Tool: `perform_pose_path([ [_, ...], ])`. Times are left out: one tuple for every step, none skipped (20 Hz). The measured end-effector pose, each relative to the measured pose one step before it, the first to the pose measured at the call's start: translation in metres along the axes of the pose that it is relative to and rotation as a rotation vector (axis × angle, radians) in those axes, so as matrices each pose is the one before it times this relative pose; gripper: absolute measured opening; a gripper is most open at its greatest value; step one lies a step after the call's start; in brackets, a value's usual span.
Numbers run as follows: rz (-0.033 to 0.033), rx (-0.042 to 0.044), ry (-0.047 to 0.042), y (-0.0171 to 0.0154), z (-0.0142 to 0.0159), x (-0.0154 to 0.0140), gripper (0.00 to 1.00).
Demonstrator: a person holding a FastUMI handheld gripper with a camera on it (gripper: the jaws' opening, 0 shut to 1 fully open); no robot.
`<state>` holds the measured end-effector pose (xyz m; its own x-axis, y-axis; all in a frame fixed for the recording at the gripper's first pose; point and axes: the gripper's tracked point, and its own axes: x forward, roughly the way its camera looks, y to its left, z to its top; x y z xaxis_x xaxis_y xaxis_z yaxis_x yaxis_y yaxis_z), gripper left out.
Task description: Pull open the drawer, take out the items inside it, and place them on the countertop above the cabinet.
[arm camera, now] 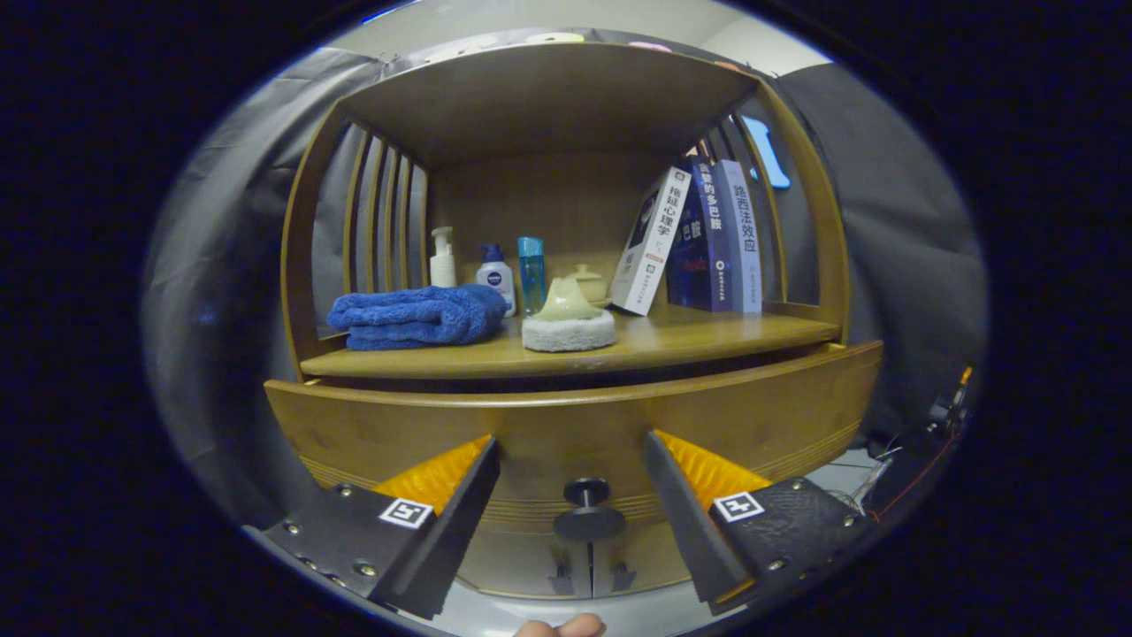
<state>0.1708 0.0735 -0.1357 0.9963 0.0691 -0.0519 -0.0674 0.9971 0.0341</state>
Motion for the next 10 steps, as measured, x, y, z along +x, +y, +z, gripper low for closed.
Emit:
perform_pose_path([
  [-0.00010,0.00109,0.00235,0.00017,-0.00003,0.00418,0.99],
  [0.00060,0.00227,0.00113,0.00019,0.00064,0.00401,1.00],
  [0.00037,0.00153,-0.00004,0.00032,0.00073,0.00394,1.00],
  [0.00018,-0.00098,-0.00021,0.00041,0.00048,0.00302,1.00],
  [0.00030,0.00027,0.00000,-0.00005,0.00035,0.00257,1.00],
  [0.00050,0.00272,-0.00072,0.00022,0.00008,0.00314,1.00],
  [-0.00022,0.00315,0.00038,0.00048,0.00061,0.00291,1.00],
  [-0.00037,0.00034,0.00003,0.00027,0.00013,0.00288,1.00],
  [0.00164,0.00007,0.00420,-0.00023,-0.00047,0.00275,1.00],
  [0.00396,0.00888,-0.00316,0.00005,0.00113,0.00097,0.99],
])
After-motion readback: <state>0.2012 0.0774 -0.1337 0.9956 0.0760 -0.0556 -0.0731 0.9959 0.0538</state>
